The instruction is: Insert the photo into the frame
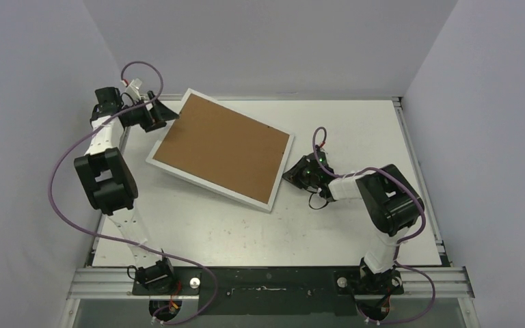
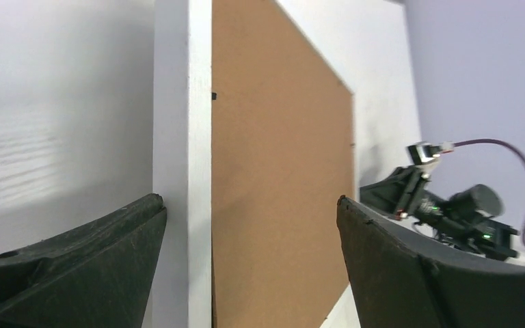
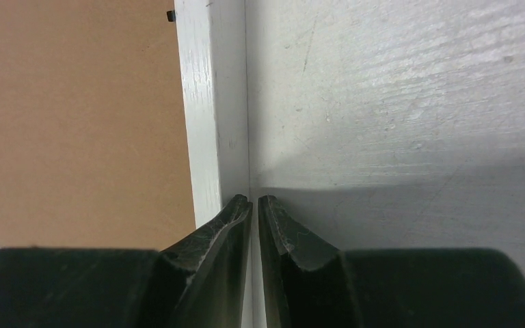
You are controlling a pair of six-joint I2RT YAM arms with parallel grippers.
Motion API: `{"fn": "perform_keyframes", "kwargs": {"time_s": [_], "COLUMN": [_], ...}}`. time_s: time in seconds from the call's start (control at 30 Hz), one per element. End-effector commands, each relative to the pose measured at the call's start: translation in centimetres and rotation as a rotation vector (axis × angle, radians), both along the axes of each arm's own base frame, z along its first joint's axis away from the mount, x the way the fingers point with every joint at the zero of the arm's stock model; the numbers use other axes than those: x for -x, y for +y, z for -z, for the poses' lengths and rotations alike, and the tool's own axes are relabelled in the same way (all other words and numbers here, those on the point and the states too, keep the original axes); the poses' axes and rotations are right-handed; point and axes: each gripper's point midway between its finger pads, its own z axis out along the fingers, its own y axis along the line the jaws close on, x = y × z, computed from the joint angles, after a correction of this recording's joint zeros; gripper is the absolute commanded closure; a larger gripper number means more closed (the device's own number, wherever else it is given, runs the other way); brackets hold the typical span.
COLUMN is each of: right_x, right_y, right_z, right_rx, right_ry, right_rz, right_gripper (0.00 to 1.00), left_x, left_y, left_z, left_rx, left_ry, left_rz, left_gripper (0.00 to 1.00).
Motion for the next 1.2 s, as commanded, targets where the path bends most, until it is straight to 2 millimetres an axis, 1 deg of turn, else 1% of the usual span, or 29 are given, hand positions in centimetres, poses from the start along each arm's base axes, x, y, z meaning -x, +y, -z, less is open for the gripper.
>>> {"fn": "perform_keyframes", "kwargs": {"time_s": [0.0, 0.13, 0.2, 0.27, 0.3, 0.33, 0.4, 0.43, 0.5, 0.53, 0.57, 0.6, 0.63, 0.7, 0.77, 0.83, 0.87, 0.93, 1.0, 1.07, 1.1, 1.13, 1.17], "right_x": [4.5, 4.3, 4.1, 4.1, 4.1, 4.1, 4.2, 4.1, 4.1, 4.1, 4.1, 4.0, 3.9, 3.8, 3.8, 3.9, 4.0, 4.1, 4.0, 3.9, 3.8, 3.8, 3.8], "right_y": [-1.8, -1.7, -1.6, -1.6, -1.6, -1.6, -1.7, -1.9, -2.3, -2.4, -2.7, -2.8, -2.9, -3.0, -3.0, -3.1, -3.1, -2.9, -2.6, -2.2, -2.3, -2.2, -2.2], "right_z": [7.3, 7.7, 7.8, 8.1, 8.1, 8.2, 8.3, 8.3, 8.0, 7.8, 7.7, 7.4, 7.1, 6.6, 6.4, 6.3, 6.4, 6.3, 6.0, 5.7, 5.6, 5.4, 5.3], "right_rx": [0.160, 0.156, 0.155, 0.148, 0.146, 0.147, 0.154, 0.158, 0.166, 0.169, 0.179, 0.189, 0.197, 0.201, 0.203, 0.202, 0.201, 0.194, 0.187, 0.180, 0.182, 0.183, 0.182], "right_ry": [0.217, 0.221, 0.222, 0.229, 0.230, 0.233, 0.238, 0.238, 0.232, 0.228, 0.225, 0.215, 0.206, 0.193, 0.189, 0.187, 0.190, 0.187, 0.180, 0.170, 0.170, 0.167, 0.165], "right_rz": [-0.042, -0.044, -0.043, -0.043, -0.042, -0.042, -0.042, -0.038, -0.032, -0.029, -0.027, -0.026, -0.023, -0.022, -0.020, -0.017, -0.016, -0.021, -0.027, -0.036, -0.038, -0.039, -0.040], "right_gripper": [0.82, 0.83, 0.83, 0.83, 0.83, 0.83, 0.83, 0.83, 0.83, 0.83, 0.83, 0.82, 0.81, 0.80, 0.79, 0.76, 0.76, 0.75, 0.74, 0.73, 0.72, 0.72, 0.72], "left_x": [6.1, 6.5, 7.4, 8.1, 8.5, 8.6, 8.5, 8.5, 9.2, 9.5, 9.7, 9.7, 9.5, 8.8, 8.2, 8.4, 8.7, 10.0, 11.8, 12.8, 13.2, 13.8, 14.8], "left_y": [-10.7, -12.0, -13.0, -13.6, -14.0, -14.1, -14.1, -14.0, -14.0, -14.0, -13.9, -13.5, -12.9, -11.0, -9.4, -9.0, -9.2, -10.9, -13.6, -16.3, -17.7, -19.5, -20.8], "left_z": [-11.9, -15.3, -17.0, -18.0, -18.2, -18.1, -17.0, -16.8, -17.1, -17.4, -17.7, -17.7, -17.8, -17.8, -18.4, -18.8, -19.1, -21.0, -23.6, -26.2, -27.3, -28.0, -29.5], "left_rx": [0.404, 0.513, 0.574, 0.622, 0.636, 0.645, 0.659, 0.656, 0.621, 0.587, 0.548, 0.503, 0.457, 0.383, 0.351, 0.345, 0.351, 0.369, 0.362, 0.367, 0.331, 0.284, 0.227], "left_ry": [0.011, -0.038, -0.059, -0.064, -0.073, -0.073, -0.061, -0.064, -0.100, -0.114, -0.127, -0.140, -0.142, -0.155, -0.194, -0.206, -0.199, -0.225, -0.303, -0.370, -0.426, -0.483, -0.597], "left_rz": [0.291, 0.292, 0.327, 0.366, 0.388, 0.403, 0.407, 0.417, 0.467, 0.496, 0.523, 0.545, 0.558, 0.554, 0.530, 0.521, 0.522, 0.550, 0.623, 0.699, 0.755, 0.826, 0.889], "left_gripper": [0.10, 0.11, 0.11, 0.11, 0.12, 0.13, 0.18, 0.19, 0.20, 0.15, 0.01, 0.03, 0.03, 0.03, 0.03, 0.03, 0.03, 0.03, 0.03, 0.03, 0.03, 0.03, 0.03]}}
